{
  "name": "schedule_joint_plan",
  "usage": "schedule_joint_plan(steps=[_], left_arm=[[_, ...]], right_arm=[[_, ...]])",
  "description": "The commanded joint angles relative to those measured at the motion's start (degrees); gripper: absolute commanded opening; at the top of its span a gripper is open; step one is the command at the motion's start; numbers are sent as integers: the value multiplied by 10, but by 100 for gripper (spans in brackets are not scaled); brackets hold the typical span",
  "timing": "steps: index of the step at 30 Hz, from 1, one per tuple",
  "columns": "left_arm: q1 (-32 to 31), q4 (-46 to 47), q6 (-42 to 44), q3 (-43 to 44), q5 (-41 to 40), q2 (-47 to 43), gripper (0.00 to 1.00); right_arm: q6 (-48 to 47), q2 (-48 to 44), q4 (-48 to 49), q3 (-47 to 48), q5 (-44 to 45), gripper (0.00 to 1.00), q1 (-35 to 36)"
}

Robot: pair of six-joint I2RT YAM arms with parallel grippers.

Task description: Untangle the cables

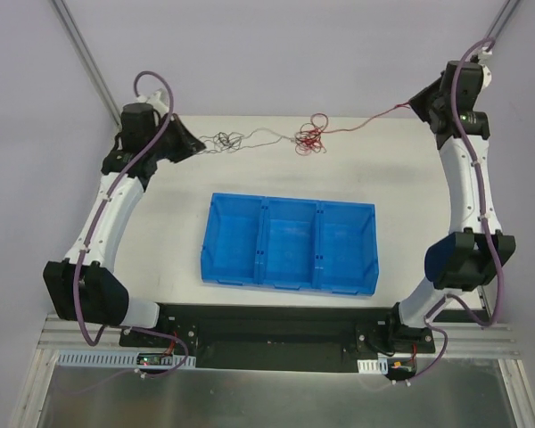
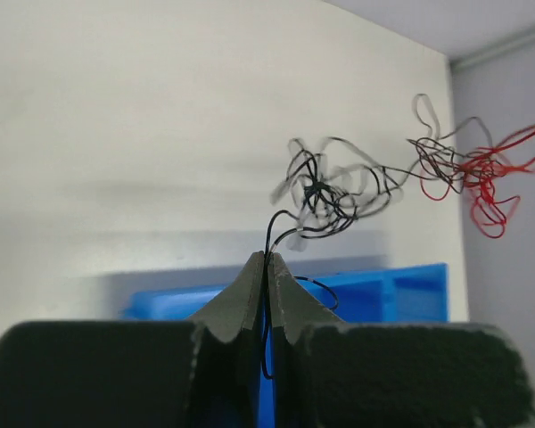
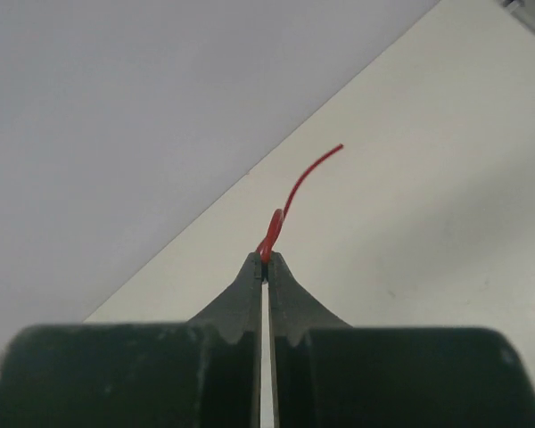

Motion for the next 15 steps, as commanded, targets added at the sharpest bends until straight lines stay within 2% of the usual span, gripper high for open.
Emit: schedule_joint_plan(steps=[1,6,9,13,15], left_arm=[[70,-54,100,-53,-58,-58,0],[105,-90,157,-65,-140,-87,0],[132,-122,138,-59,-193,-85,0],[186,-171,100,-46,-293,-98,0],[197,-188,81,-34,-316,-95,0]], right_arm=[[-73,63,3,71,14,0,-42],[-125,175,-38,226,-37,0,-60],[-152,242,-88,327,-21,0,-61],[-164,257,-90,331,13,0,-76],[-158,257,-89,321,6,0,-81]])
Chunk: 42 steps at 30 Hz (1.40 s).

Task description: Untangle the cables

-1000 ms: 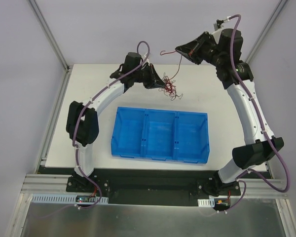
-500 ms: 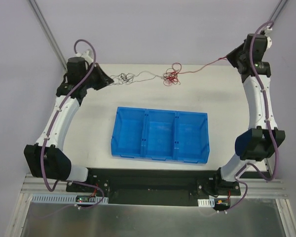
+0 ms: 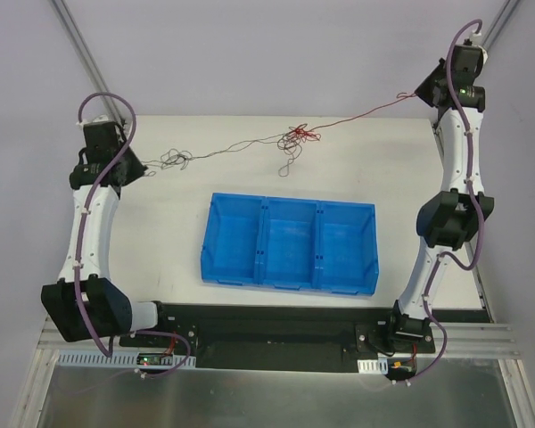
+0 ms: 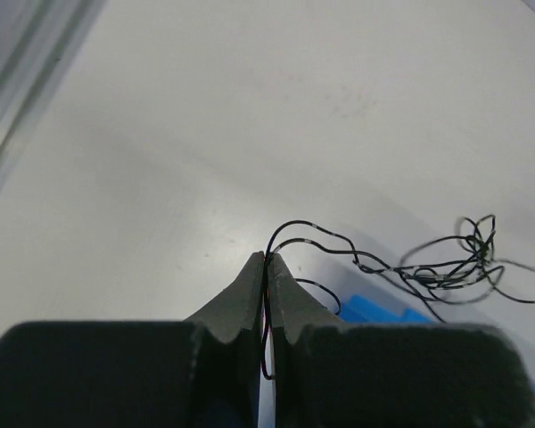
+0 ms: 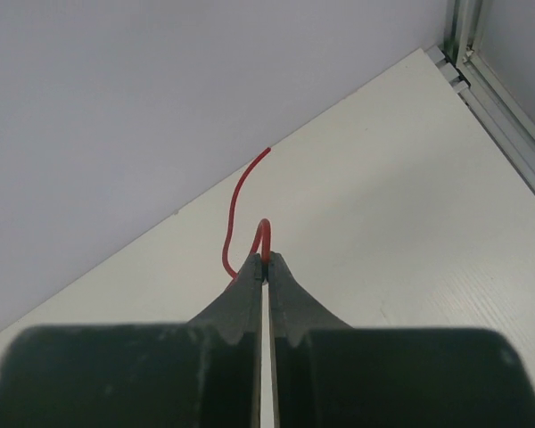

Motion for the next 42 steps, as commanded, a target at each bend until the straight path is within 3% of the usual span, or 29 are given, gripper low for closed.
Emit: schedule_joint_plan(steps=[1,4,6,9,15,19,25,30,36,42], left_arm=[[30,-51,-43,30,-89,-21,0],[30,-5,-112,32,58,7,0],[29,40,-169,42,198,42,0],[5,94,-237,84,310,97,0],[-47,114,-279,200,373,159,0],[-72,114,-302,240,392,183,0],[-130,115,-357,257,403,205,0],[-149,114,-396,287,421,215,0],[-150,114,-412,290,432,197,0],[-149,114,-421,288,447,186,0]], right_arm=[[-22,-6,-8,12,3,0,-21],[0,-3,3,-16,-72,0,-18],[22,-2,7,-40,-93,0,-15],[73,11,-6,-58,-142,1,-13],[96,30,-112,-41,-225,47,6],[84,-8,-116,-79,-271,60,28],[-40,-114,17,-198,-357,70,176],[-88,-70,28,-151,-414,71,276],[-127,-39,50,-116,-444,73,328],[-153,-74,173,-232,-419,76,343]])
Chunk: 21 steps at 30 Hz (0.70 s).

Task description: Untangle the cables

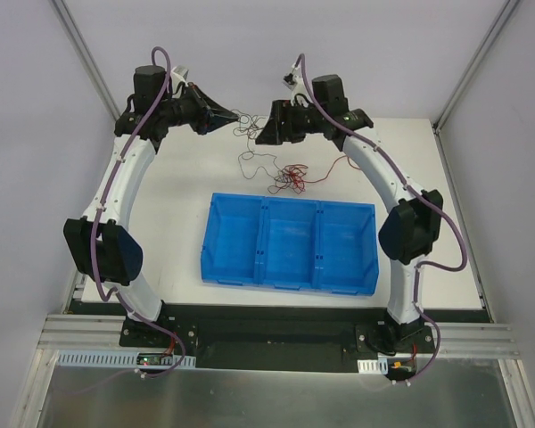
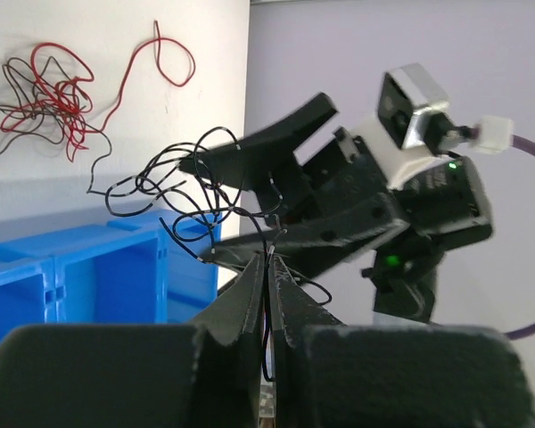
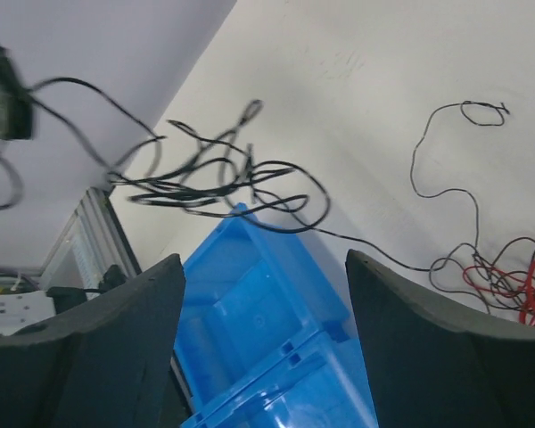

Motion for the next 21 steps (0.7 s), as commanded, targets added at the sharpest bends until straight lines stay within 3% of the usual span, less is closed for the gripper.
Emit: schedule_joint_plan(steps=[1,5,12,16,21], left_arm=[[0,12,-16,21,28,-35,0],[0,12,-16,30,36,-36,0],[1,10,-17,37,58,-36,0],[1,10,-15,44,66,-36,0],[7,10,-12,43,74,-38,0]], right_arm=[[-53,-42,124,-98,14,77,4],[-93,-54,164,-160,50,79,-3],[-119,-27,172,-139,38,80,17],[-139,-24,190,-153,76,80,44],[-114,-11,218,-148,83,76,58]])
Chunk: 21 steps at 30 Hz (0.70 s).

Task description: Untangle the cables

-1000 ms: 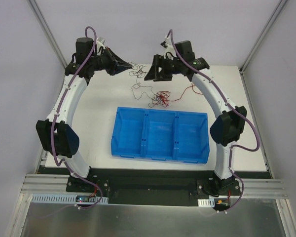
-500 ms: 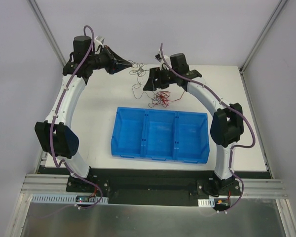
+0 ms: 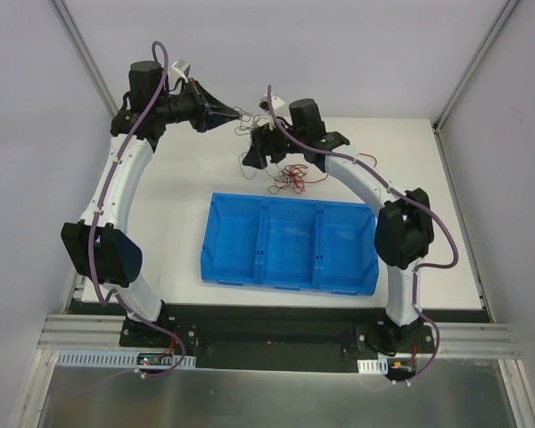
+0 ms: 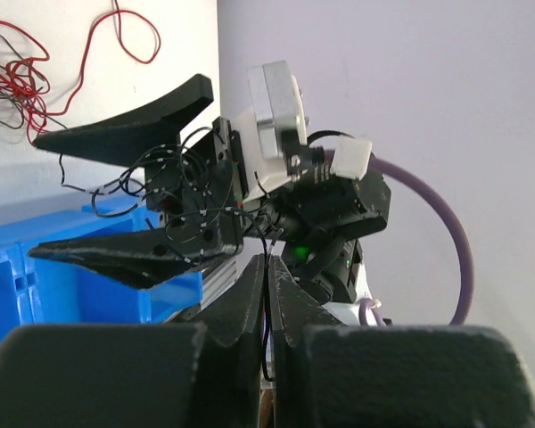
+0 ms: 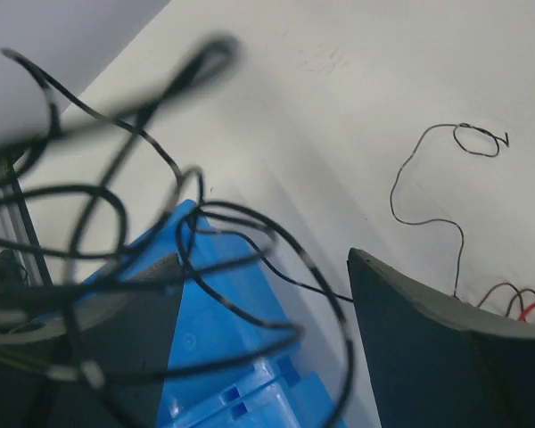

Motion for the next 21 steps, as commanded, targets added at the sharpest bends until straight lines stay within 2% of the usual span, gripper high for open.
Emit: schedule_joint_plan(steps=[1,3,4,5,6,11,15,21], left_arm=[[7,12,-2,25,24,-32,0],[12,11,3,24,22,-37,0],[15,6,9,24,21,-39,0],[18,-2,19,24,16,-43,0],[21,-15,38,26,8,-47,0],[30,-166,161,88,-107,-56,0],[33,-227,209,114,-172,-67,0],[34,-238,226,114,-193,-78,0]], right_arm=[[10,-1,65,6,35,72,10],[28,-8,63,-3,107,46,7],[39,-13,57,-7,134,29,2],[47,-18,45,-8,165,8,-2],[52,-25,31,-11,188,1,-10],[109,-86,12,-85,343,0,-69],[161,-104,-70,-88,448,0,-146],[168,-61,-180,2,461,0,-262]])
